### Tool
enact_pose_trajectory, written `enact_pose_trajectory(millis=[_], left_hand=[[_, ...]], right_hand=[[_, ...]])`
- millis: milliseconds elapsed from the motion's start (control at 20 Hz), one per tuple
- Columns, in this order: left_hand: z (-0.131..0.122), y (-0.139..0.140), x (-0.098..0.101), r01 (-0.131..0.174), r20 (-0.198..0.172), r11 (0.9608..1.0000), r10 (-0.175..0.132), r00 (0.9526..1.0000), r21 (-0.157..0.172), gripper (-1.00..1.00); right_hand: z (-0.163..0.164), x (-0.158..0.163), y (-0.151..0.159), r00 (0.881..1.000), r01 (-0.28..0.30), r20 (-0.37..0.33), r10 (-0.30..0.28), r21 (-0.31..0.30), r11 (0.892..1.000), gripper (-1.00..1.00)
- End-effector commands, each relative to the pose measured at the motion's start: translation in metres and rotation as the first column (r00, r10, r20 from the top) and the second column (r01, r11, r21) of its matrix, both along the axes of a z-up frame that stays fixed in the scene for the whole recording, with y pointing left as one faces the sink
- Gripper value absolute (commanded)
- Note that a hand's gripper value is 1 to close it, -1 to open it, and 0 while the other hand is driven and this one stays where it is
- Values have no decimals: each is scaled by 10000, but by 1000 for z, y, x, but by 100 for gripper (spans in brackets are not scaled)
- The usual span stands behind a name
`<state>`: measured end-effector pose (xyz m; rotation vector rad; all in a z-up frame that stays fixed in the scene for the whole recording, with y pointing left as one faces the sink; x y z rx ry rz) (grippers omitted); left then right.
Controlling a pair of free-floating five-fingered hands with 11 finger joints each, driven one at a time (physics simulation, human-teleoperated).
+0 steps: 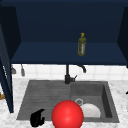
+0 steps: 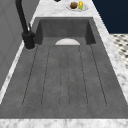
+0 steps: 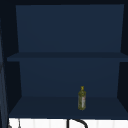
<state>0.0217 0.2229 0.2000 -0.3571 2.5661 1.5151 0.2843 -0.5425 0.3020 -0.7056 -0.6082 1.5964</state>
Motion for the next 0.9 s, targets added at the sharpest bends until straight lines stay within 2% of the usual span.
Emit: enact_pose_trajectory(millis=[0,350,600,850], left_hand=[[0,0,0,0,0,10000,0,10000,0,0],[0,0,0,0,0,10000,0,10000,0,0],[0,0,0,0,0,10000,0,10000,0,0],[0,0,0,0,0,10000,0,10000,0,0]], right_hand=[[4,-16,24,9993,-364,-6,364,-181,9992,-100],[5,-46,65,9996,-204,183,209,-226,9995,-100],[5,-65,98,9992,-325,242,332,-271,9991,-100],[7,-82,127,9978,-240,608,270,-495,9985,-100]])
